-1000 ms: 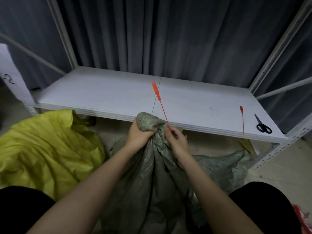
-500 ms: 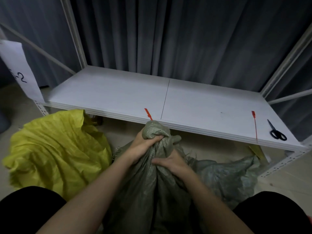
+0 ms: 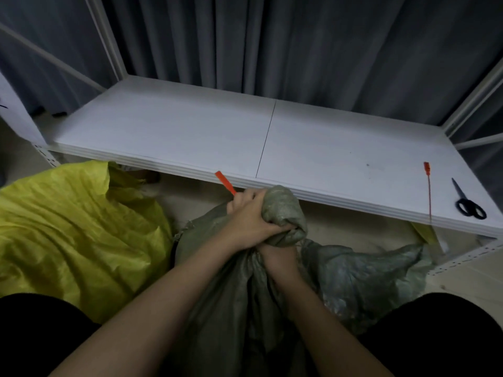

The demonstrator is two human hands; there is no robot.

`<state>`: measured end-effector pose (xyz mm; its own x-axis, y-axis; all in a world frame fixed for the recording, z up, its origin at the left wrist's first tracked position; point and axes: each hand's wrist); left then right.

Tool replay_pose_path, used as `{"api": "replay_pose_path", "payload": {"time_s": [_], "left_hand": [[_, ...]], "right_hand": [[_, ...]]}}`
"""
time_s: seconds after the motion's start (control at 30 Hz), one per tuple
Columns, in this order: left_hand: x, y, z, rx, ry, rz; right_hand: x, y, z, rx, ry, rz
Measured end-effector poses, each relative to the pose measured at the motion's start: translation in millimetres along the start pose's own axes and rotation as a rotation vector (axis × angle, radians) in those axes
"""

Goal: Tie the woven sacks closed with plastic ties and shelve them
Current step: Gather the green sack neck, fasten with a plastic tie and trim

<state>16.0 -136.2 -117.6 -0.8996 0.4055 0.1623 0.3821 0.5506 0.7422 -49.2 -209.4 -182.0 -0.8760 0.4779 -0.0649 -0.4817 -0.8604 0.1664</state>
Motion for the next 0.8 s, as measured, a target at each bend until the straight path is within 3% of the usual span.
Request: {"api": "replay_pose_path", "payload": {"time_s": [0.07, 0.13, 0.23, 0.3, 0.37, 0.47, 0.53, 0.63, 0.73, 0.8], "left_hand": [[8.6, -6.7, -2.0, -0.003, 0.066, -0.123], [20.4, -13.0, 0.1, 0.143, 0.097, -0.129], [32.8, -16.9, 13.4, 0.393, 0.059, 0.133], [40.2, -14.2, 23.1, 0.367, 0.035, 0.288], [48.7, -11.1, 27.7, 0.363, 0.021, 0.310], [57.7, -11.3, 23.8, 0.404, 0.047, 0.082], [58.1, -14.3, 22.5, 0.409, 0.085, -0.088], [58.3, -16.7, 25.4, 0.430, 0.132, -0.124], [57.3, -18.0, 30.2, 0.414, 0.084, -0.132], [55.8, -19.0, 32.4, 0.394, 0.040, -0.128]], "right_hand": [[2.7, -1.9, 6.0, 0.118, 0.065, -0.043], [6.0, -4.8, 11.4, 0.101, 0.111, -0.148], [19.4, -5.7, 16.7, -0.033, 0.086, -0.267], [30.8, -3.4, 17.4, 0.023, 0.103, -0.245], [39.1, -2.0, 14.6, 0.163, 0.131, -0.158], [44.2, -6.1, 8.4, 0.411, 0.139, 0.032], [45.9, -7.6, 10.7, 0.456, 0.137, 0.059], [48.2, -4.8, 15.7, 0.285, 0.149, 0.102], [44.5, 3.4, 7.9, -0.010, 0.124, 0.150], [40.4, 8.3, 5.1, -0.051, 0.129, 0.168]]}}
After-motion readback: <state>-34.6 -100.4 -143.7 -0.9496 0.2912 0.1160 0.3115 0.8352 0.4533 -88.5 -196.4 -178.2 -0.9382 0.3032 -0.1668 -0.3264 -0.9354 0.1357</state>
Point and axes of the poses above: each hand's wrist, its own x-axis away from the middle knuckle, its own y-axis out of the back of the hand, z = x × y, and after that the axes turned 12 degrees about y, right-handed
